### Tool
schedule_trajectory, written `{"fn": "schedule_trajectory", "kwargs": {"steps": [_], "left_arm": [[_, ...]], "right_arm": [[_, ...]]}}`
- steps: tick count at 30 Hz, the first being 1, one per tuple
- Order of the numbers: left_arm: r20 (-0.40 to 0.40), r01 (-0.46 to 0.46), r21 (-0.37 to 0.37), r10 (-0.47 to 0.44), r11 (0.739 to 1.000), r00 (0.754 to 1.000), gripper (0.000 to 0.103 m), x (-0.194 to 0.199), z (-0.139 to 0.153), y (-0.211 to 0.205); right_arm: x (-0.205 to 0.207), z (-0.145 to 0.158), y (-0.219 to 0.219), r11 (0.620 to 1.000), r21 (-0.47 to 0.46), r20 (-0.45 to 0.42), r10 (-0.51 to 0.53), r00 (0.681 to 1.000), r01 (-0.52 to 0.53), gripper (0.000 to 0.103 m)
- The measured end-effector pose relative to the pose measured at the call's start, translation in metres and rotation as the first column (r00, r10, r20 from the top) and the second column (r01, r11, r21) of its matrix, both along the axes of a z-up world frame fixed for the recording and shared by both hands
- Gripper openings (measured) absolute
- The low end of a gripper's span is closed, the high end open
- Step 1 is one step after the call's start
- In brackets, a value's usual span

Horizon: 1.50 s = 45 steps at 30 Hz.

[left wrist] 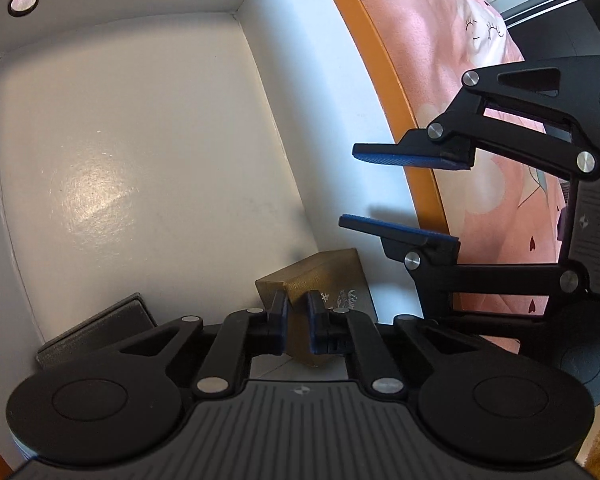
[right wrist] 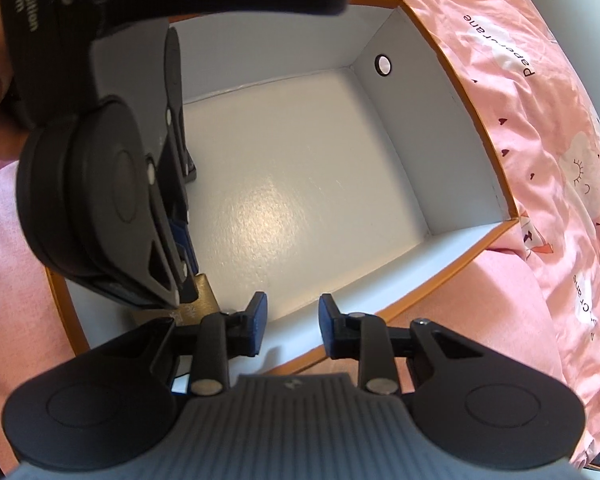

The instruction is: Organize objects

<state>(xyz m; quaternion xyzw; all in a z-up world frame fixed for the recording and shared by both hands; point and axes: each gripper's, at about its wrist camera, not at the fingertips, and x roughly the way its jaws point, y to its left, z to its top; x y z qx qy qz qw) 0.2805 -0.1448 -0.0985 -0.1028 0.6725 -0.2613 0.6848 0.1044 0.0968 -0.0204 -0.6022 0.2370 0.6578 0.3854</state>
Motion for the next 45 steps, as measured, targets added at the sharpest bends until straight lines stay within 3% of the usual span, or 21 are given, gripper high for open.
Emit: {"fn": "schedule_trajectory", "kwargs": {"steps": [6,11,14,17,21,23,27,29,33,39,45], "left_arm": [[-0.038,0.046,-0.002,-0.046,0.999,0.998,0.01,-0.001,-0.001,-0.001],[-0.032,0.029,-0.027,-0.03,0.999,0.999,0.011,0.002,0.001,0.005],[0.025,0.034,-0.025,-0.033,0.999,0.999,0.012,0.001,0.019,0.016],[0.099,0.034,-0.019,-0.032,0.999,0.995,0.012,-0.001,0.042,0.032],[0.204,0.015,-0.01,-0.013,1.0,0.979,0.012,-0.006,0.076,0.054],[0.247,-0.009,-0.006,0.011,1.0,0.969,0.012,-0.009,0.089,0.069],[0.306,-0.084,-0.009,0.083,0.996,0.948,0.013,-0.016,0.102,0.095],[0.343,-0.13,-0.006,0.124,0.991,0.931,0.013,-0.019,0.105,0.098],[0.401,-0.208,-0.023,0.199,0.978,0.894,0.013,-0.028,0.116,0.113],[0.395,-0.278,-0.049,0.275,0.959,0.877,0.013,-0.05,0.116,0.142],[0.347,-0.342,-0.042,0.335,0.939,0.876,0.013,-0.064,0.099,0.169]], "right_arm": [[-0.003,-0.003,-0.002,1.0,-0.029,-0.029,-0.009,1.0,0.008,0.028],[-0.009,-0.009,0.0,0.998,-0.06,-0.043,-0.027,0.999,0.024,0.027],[-0.015,-0.013,0.0,0.997,-0.07,-0.044,-0.028,0.999,0.024,0.025],[-0.007,-0.04,0.01,0.996,-0.086,-0.062,-0.026,0.998,0.02,0.023],[-0.012,-0.047,0.006,0.992,-0.126,-0.063,0.001,0.998,-0.009,0.012],[-0.013,-0.048,0.004,0.99,-0.144,-0.067,0.005,0.998,-0.015,0.008],[-0.015,-0.045,0.007,0.993,-0.118,-0.04,-0.033,0.999,0.028,0.011],[-0.018,-0.036,0.011,0.996,-0.073,-0.075,-0.058,0.995,0.052,0.012],[-0.038,-0.03,0.017,0.997,-0.077,-0.17,-0.046,0.984,0.033,0.012],[-0.06,-0.06,0.032,0.987,-0.158,-0.172,-0.052,0.984,0.024,0.012],[-0.062,-0.063,0.039,0.977,-0.204,-0.237,-0.111,0.965,0.062,0.011]]}}
